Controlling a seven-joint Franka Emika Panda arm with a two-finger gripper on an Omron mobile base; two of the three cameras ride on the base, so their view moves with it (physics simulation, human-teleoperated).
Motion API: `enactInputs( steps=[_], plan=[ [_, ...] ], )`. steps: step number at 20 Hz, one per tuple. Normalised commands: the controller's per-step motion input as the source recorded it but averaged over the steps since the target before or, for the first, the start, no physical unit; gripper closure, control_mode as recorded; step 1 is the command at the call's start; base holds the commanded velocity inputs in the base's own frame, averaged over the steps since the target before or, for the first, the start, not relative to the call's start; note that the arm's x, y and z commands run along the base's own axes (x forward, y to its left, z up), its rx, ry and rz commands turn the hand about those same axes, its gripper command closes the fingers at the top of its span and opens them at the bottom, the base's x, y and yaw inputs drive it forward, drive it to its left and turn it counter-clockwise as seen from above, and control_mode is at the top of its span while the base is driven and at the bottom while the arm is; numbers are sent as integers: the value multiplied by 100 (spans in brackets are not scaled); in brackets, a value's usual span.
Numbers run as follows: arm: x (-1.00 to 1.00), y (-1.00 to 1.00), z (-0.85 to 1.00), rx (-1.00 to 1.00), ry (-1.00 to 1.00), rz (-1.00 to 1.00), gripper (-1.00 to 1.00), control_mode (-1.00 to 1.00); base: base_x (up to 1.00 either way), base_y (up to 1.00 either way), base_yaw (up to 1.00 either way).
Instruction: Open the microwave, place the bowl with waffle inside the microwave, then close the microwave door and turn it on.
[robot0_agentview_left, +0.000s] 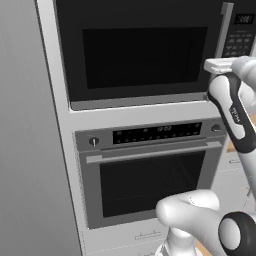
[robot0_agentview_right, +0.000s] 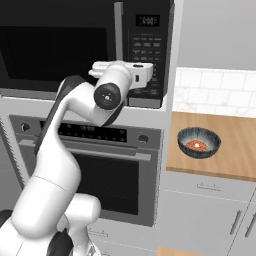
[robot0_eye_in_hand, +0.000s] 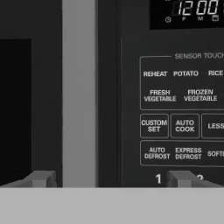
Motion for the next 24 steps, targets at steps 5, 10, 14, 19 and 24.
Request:
enactInputs(
  steps=[5,10,14,19,24],
  plan=[
    [4,33,0,-3,0,0,-100,-100,0,0,0],
    [7,6,2,0,0,-1,-100,-100,0,0,0],
    [0,0,0,0,0,0,-100,-100,0,0,0],
    [0,0,0,0,0,0,100,-100,0,0,0],
    [0,0,0,0,0,0,100,-100,0,0,0]
  ],
)
